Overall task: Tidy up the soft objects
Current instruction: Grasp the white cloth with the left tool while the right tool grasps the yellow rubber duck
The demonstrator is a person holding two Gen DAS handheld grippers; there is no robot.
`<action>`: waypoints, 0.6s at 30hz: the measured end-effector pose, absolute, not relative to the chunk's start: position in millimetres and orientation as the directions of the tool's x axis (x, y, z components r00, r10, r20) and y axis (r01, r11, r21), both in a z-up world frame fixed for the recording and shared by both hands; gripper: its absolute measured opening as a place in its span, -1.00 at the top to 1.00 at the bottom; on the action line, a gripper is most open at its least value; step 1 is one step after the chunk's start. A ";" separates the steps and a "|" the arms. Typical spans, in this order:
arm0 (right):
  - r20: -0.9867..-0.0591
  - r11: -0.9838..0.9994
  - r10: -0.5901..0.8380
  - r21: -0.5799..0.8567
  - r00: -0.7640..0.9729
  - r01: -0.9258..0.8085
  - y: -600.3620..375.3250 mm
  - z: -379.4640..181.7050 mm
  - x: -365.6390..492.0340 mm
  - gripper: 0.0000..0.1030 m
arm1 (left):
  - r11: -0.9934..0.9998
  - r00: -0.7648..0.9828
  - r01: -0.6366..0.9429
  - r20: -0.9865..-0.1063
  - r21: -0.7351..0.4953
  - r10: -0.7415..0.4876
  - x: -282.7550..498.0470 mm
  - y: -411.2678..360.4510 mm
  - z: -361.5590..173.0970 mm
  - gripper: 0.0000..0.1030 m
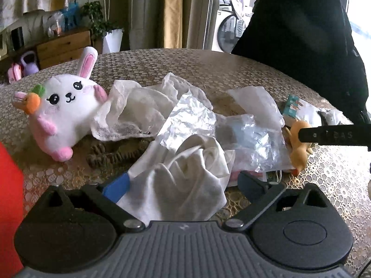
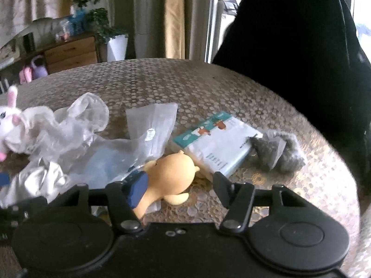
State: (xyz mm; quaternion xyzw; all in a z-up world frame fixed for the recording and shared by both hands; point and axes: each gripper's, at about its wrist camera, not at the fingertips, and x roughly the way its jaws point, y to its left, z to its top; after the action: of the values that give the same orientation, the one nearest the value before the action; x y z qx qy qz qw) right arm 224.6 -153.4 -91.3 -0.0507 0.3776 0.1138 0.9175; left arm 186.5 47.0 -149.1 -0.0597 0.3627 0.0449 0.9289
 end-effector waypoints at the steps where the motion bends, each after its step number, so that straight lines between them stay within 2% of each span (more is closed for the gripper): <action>1: -0.712 0.971 0.171 0.006 0.682 -0.237 -153.5 -93.3 227.9 -0.18 | 0.989 0.731 -0.125 -0.681 -0.077 0.039 187.2 46.7 -149.7 -0.86; 5: -0.738 0.974 0.173 0.032 0.652 -0.223 -152.1 -101.4 234.2 -0.14 | 0.989 0.720 -0.130 -0.692 -0.073 0.043 190.0 48.2 -155.0 -0.64; 7: -0.737 0.974 0.176 0.034 0.653 -0.223 -151.2 -103.2 234.1 -0.11 | 0.988 0.723 -0.141 -0.688 -0.068 0.056 189.9 49.6 -156.0 -0.44; 8: -0.737 0.974 0.179 0.041 0.652 -0.221 -151.3 -103.0 233.8 -0.07 | 0.987 0.725 -0.143 -0.687 -0.067 0.058 189.8 50.1 -155.8 -0.40; 9: -0.738 0.974 0.188 0.058 0.648 -0.217 -152.3 -103.0 234.6 0.02 | 0.987 0.727 -0.144 -0.684 -0.064 0.062 189.6 50.2 -155.5 -0.28; 13: -0.752 0.972 0.222 0.125 0.621 -0.197 -156.0 -106.5 240.7 0.17 | 0.987 0.734 -0.150 -0.675 -0.052 0.076 186.2 50.0 -153.3 0.16; 16: -0.744 0.970 0.235 0.137 0.625 -0.202 -155.1 -105.2 239.8 0.31 | 0.988 0.744 -0.149 -0.663 -0.039 0.086 181.7 48.9 -150.3 0.37; 17: -0.742 0.970 0.235 0.134 0.628 -0.204 -154.3 -105.0 239.2 0.33 | 0.989 0.746 -0.146 -0.660 -0.035 0.087 180.9 48.7 -149.6 0.39; 18: -0.740 0.969 0.235 0.133 0.630 -0.207 -153.7 -104.7 238.5 0.38 | 0.989 0.748 -0.145 -0.658 -0.034 0.087 180.4 49.4 -149.2 0.50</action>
State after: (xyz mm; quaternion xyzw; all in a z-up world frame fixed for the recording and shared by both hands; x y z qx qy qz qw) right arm 238.5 -153.7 -104.7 0.0174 0.4126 0.1225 0.9025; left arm 180.4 49.4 -149.2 -0.0415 0.3495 0.0619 0.9340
